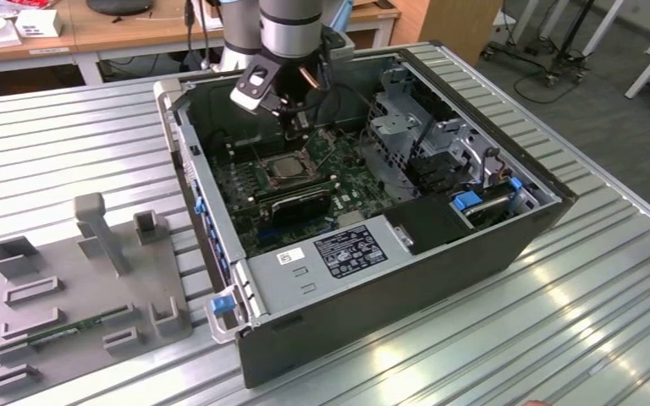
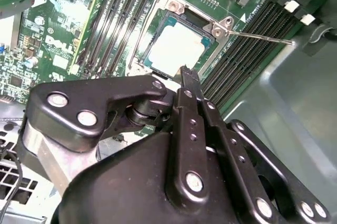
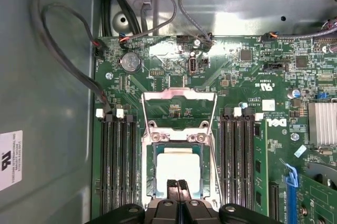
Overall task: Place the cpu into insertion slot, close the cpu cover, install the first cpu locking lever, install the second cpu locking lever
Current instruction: 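Place the cpu into insertion slot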
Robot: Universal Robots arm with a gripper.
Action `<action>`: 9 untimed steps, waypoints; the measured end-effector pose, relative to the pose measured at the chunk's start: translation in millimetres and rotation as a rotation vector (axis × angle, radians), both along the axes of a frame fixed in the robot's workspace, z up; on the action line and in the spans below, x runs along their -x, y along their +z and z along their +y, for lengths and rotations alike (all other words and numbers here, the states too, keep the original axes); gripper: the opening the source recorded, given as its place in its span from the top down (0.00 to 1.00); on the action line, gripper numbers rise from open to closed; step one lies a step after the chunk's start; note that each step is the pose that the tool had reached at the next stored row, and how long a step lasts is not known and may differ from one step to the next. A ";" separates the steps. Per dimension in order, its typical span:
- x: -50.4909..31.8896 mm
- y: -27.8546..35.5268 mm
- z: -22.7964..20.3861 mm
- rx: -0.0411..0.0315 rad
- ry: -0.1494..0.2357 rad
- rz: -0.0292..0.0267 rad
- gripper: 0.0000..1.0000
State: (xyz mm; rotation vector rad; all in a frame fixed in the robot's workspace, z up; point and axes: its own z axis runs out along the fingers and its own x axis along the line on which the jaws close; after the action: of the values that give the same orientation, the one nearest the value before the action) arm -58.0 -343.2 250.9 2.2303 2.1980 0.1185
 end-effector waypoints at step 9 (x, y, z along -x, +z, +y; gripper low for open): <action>0.0 11.9 0.0 0.0001 0.000 0.0000 0.89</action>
State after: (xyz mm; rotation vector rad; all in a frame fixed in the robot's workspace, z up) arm -58.0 -343.2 262.8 2.2303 2.1980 0.1183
